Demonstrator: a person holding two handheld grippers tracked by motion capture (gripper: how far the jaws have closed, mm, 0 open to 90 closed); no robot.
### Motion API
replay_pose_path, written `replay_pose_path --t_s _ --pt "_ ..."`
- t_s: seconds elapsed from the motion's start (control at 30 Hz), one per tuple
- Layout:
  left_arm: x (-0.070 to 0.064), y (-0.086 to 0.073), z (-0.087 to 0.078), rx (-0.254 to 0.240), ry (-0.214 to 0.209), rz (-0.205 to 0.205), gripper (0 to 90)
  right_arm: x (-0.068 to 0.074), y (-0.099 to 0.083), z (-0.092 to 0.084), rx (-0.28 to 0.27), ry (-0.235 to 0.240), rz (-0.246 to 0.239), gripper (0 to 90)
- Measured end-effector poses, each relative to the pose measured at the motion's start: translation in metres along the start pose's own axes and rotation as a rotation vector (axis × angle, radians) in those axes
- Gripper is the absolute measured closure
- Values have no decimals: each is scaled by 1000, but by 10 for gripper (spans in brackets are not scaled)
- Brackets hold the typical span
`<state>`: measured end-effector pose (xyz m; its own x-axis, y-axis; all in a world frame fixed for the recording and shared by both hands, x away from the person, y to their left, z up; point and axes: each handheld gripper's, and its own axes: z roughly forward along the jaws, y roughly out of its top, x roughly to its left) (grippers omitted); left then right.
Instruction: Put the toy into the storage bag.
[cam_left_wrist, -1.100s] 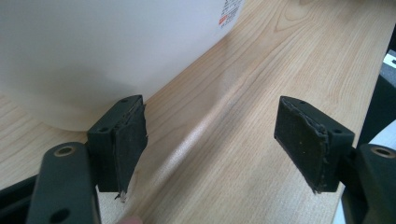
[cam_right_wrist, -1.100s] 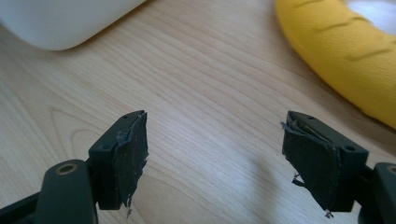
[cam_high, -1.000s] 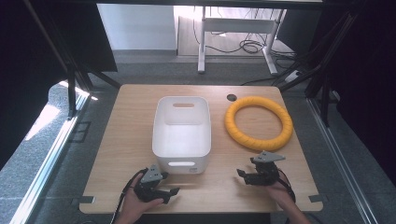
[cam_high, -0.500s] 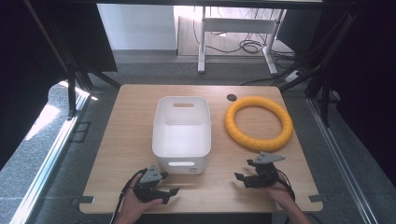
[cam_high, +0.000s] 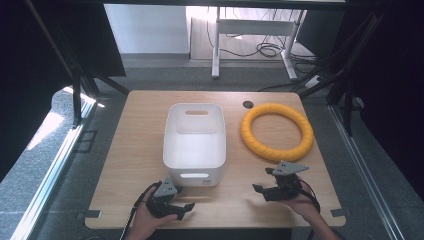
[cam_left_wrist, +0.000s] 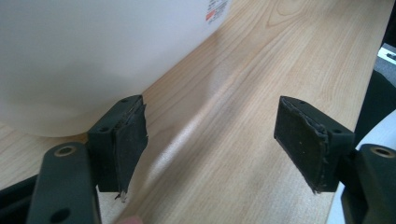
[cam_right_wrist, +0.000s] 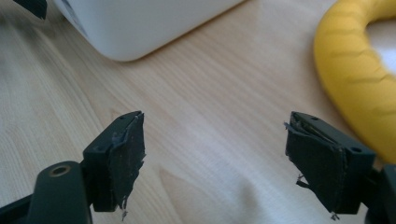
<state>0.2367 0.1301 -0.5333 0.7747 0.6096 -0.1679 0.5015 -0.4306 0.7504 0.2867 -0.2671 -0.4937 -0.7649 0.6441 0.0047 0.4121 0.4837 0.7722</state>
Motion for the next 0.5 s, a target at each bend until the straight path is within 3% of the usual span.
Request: replay_pose_path --t_s 0.07,0.3,0.5 --pt "1 1 2 3 2 -3 256 -4 8 -3 -3 24 -22 214" --pt "-3 2 3 2 -4 8 256 -17 42 -20 6 9 -92 248" --pt "-5 3 5 7 -8 5 256 -39 60 -25 30 -28 -92 269"
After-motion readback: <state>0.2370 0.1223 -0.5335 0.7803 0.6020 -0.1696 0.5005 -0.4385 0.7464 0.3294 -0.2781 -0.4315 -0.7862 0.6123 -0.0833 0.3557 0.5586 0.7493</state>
